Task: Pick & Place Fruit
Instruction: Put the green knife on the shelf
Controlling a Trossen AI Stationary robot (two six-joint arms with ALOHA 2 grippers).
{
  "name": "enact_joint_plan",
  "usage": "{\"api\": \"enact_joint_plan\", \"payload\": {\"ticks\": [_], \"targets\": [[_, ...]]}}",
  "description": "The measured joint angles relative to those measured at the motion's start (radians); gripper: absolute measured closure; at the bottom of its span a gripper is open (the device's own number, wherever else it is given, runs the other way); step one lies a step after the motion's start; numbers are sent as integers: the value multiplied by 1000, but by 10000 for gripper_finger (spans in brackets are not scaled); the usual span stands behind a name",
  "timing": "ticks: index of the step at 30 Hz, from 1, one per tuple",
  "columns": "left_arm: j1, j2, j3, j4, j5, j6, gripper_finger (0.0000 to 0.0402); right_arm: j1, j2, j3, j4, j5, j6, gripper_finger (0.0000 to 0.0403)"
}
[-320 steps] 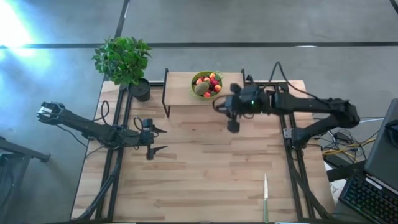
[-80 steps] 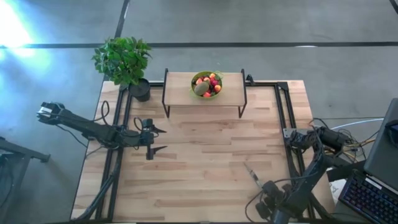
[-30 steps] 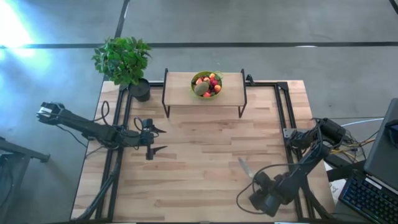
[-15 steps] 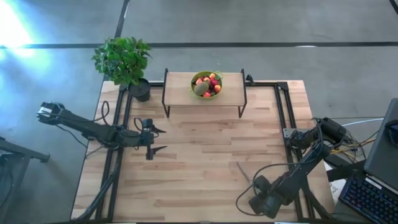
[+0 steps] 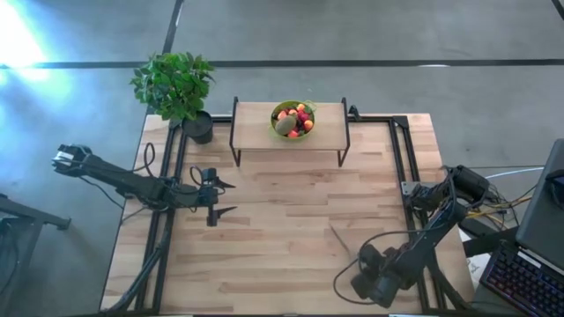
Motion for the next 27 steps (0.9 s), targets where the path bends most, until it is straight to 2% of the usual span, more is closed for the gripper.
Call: {"api": "enact_joint_plan", "payload": {"ticks": [4, 16, 23, 27], "targets": [[0, 0, 0, 0, 0, 0, 73, 0, -25, -5, -24, 49, -5, 388], [0, 0, 0, 0, 0, 0, 73, -1, -42, -3, -47, 56, -10, 389], [0, 0, 0, 0, 0, 0, 73, -5, -131, -1, -64, 173, -30, 389], [0, 0, 0, 0, 0, 0, 73, -29, -204, -1, -145, 196, -37, 389]]}}
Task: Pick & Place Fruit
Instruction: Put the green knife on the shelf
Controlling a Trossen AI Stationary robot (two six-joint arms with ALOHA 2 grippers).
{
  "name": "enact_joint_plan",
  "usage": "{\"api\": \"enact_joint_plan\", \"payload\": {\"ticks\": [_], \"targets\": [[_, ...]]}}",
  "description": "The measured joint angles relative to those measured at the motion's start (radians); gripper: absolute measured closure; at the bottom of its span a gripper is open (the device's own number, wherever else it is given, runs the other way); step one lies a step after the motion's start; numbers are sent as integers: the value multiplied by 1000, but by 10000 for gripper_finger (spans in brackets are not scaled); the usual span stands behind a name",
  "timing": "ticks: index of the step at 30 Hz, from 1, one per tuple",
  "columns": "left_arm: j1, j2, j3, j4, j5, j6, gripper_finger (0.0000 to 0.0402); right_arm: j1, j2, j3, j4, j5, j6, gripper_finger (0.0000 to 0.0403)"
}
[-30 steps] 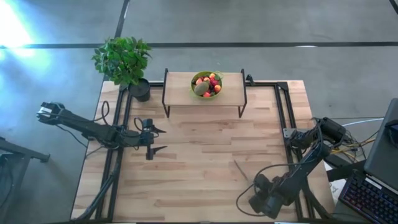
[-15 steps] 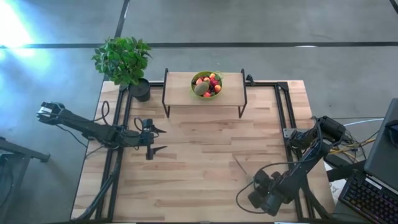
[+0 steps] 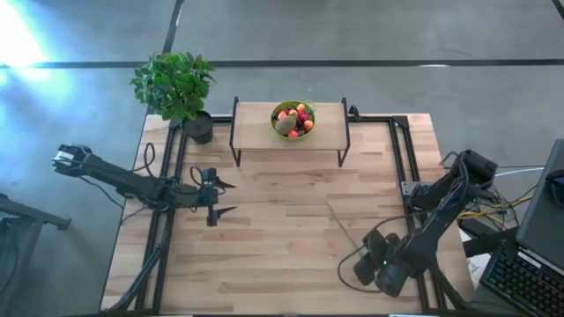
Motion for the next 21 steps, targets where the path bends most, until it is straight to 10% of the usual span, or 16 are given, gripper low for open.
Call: {"api": "enact_joint_plan", "payload": {"ticks": [21], "targets": [[0, 0, 0, 0, 0, 0, 73, -553, -410, 2, -204, 30, -559, 389]]}}
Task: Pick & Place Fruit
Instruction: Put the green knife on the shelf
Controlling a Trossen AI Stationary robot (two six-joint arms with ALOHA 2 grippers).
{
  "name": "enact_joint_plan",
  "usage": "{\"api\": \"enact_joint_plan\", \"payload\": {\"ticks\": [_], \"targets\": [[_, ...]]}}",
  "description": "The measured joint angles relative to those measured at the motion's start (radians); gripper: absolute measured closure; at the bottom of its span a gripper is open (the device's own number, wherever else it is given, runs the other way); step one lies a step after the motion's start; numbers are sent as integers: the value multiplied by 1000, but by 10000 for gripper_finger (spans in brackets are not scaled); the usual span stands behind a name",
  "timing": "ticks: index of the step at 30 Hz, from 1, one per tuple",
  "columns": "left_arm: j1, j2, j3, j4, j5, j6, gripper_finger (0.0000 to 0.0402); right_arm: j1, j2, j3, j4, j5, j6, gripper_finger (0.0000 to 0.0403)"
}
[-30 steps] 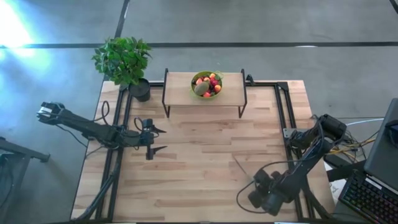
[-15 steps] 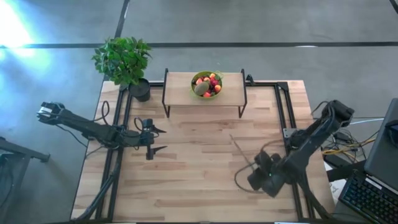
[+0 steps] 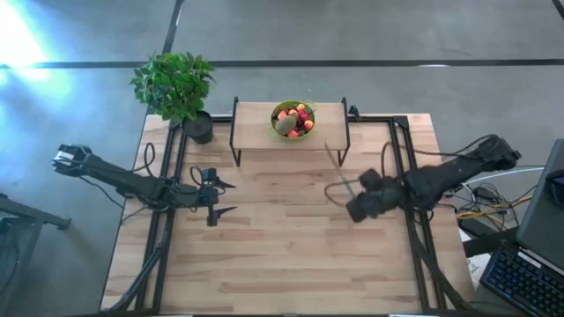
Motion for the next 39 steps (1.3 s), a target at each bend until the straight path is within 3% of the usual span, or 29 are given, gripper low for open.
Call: {"api": "enact_joint_plan", "payload": {"ticks": [11, 17, 23, 30, 39], "targets": [[0, 0, 0, 0, 0, 0, 73, -361, -60, 3, 46, -63, -247, 389], [0, 0, 0, -1, 0, 0, 73, -541, 4, 107, 79, -131, -400, 389], [0, 0, 0, -1, 0, 0, 73, -662, 138, 261, 70, -204, -508, 389], [0, 0, 0, -1, 0, 0, 73, -778, 289, 401, -36, -264, -505, 389], [0, 0, 0, -2, 0, 0, 73, -822, 416, 445, -67, -347, -533, 389]]}}
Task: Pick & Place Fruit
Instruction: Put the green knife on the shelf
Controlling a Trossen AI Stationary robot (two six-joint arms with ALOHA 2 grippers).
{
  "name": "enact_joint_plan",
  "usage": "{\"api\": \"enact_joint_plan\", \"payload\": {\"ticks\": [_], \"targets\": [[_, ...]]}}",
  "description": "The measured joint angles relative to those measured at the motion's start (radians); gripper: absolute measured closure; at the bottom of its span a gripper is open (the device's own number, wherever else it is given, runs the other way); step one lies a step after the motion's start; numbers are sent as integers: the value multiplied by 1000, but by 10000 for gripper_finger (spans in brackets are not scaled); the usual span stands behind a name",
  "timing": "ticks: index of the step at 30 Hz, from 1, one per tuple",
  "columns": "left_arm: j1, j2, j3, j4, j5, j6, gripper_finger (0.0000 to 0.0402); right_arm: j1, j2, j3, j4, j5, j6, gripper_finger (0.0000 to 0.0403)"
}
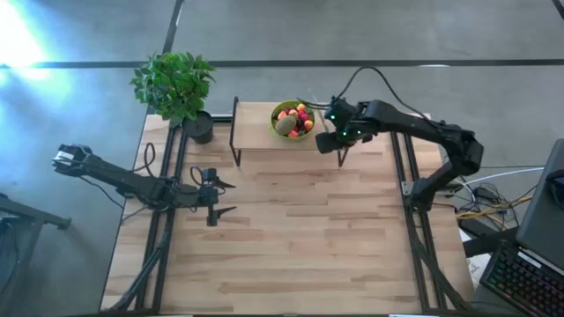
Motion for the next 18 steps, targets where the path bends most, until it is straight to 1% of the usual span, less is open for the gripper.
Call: {"api": "enact_joint_plan", "payload": {"ticks": [4, 14, 18], "targets": [[0, 0, 0, 0, 0, 0, 73, -15, 36, -2, -23, -13, -20, 389], [0, 0, 0, 0, 0, 0, 73, -26, 36, -2, -27, -48, -41, 389], [0, 0, 0, 0, 0, 0, 73, -26, 37, -2, -27, -48, -46, 374]]}}
